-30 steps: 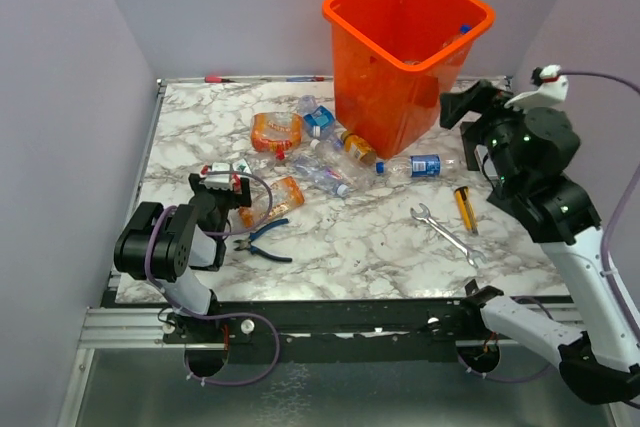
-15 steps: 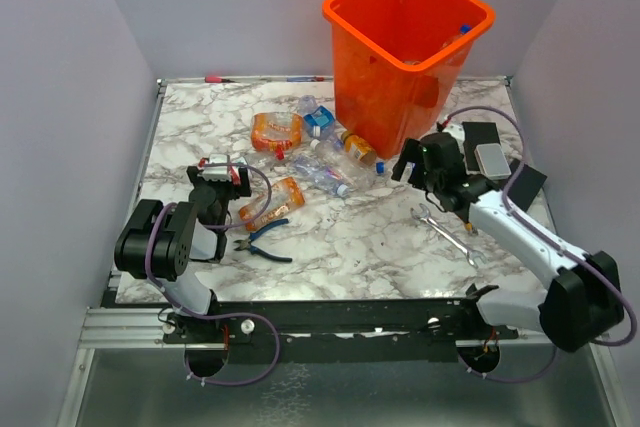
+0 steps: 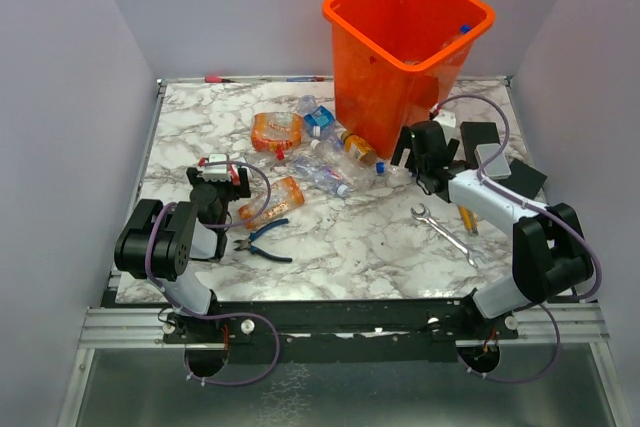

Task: Put the plastic bottles in the bin
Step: Pick up the plastic bottle at the center of the board.

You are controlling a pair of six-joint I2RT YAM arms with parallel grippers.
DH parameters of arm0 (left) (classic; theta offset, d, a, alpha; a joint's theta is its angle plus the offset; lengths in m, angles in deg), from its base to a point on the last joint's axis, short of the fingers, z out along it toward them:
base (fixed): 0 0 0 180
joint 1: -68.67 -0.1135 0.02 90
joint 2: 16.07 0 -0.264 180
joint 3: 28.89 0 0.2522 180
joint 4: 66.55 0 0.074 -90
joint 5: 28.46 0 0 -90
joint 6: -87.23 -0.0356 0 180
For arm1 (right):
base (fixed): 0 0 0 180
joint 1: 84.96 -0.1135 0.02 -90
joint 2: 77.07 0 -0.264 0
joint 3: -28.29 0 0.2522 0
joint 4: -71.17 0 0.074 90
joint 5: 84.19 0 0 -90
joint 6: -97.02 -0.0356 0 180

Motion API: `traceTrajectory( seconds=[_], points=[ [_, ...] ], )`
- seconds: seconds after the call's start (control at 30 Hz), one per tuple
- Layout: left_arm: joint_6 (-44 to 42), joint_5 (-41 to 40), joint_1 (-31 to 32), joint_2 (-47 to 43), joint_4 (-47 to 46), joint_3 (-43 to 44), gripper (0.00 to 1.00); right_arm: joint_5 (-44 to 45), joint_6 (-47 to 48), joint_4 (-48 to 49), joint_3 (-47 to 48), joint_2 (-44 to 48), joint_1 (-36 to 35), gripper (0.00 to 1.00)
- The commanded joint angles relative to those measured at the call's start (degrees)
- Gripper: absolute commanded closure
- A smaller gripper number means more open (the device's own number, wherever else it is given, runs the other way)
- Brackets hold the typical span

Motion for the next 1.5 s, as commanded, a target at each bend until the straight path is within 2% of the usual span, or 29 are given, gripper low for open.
traceTrajectory(
  seconds=[0.0,0.13,0.27,0.5,0.63,0.7,0.9,1.0,1.13,1.27,1.47],
  points=[
    [0.68,-0.93,0.0,0.28,-0.41,0.31,0.01,-7.86,3.95,11.94,-1.41,0.26,0.46,0.01],
    [0.62,-0.94,-0.05,0.27,-0.48,0.31,0.01,-19.84,3.9,19.11,-3.77,0.12,0.13,0.02],
    [0.62,-0.93,-0.07,0.3,-0.45,0.32,0.01,-27.92,5.55,20.22,-3.07,-2.64,-1.43,0.02],
    [0.66,-0.94,-0.05,0.25,-0.49,0.32,0.01,-32.3,7.86,17.41,0.04,-10.01,-3.63,0.02],
    [0.68,-0.97,-0.06,0.26,-0.51,0.32,0.01,-33.29,7.47,18.03,-0.29,-12.22,-4.06,0.05],
    [0.68,-0.93,-0.01,0.23,-0.49,0.31,0.01,-33.6,7.22,18.7,-0.84,-12.84,-4.34,0.09],
    [0.69,-0.92,-0.03,0.26,-0.5,0.35,0.01,-35.07,6.03,23.22,-3.16,-14.24,-4.42,0.31],
    [0.64,-0.97,0.0,0.28,-0.54,0.31,0.01,-35.76,5.57,24.88,-3.32,-14.5,-4.42,0.39],
    [0.63,-0.96,-0.03,0.31,-0.49,0.33,0.01,-35.74,4.45,26.12,-3.71,-14.12,-4.48,0.55],
    [0.68,-0.85,-0.07,0.26,-0.5,0.28,0.01,-33.8,1.64,25.86,-5.96,-10.51,-4.65,0.66],
    [0.68,-0.94,-0.07,0.28,-0.55,0.31,0.01,-34.15,2.13,20.4,-10.09,1.61,-4.92,0.73]
  ],
)
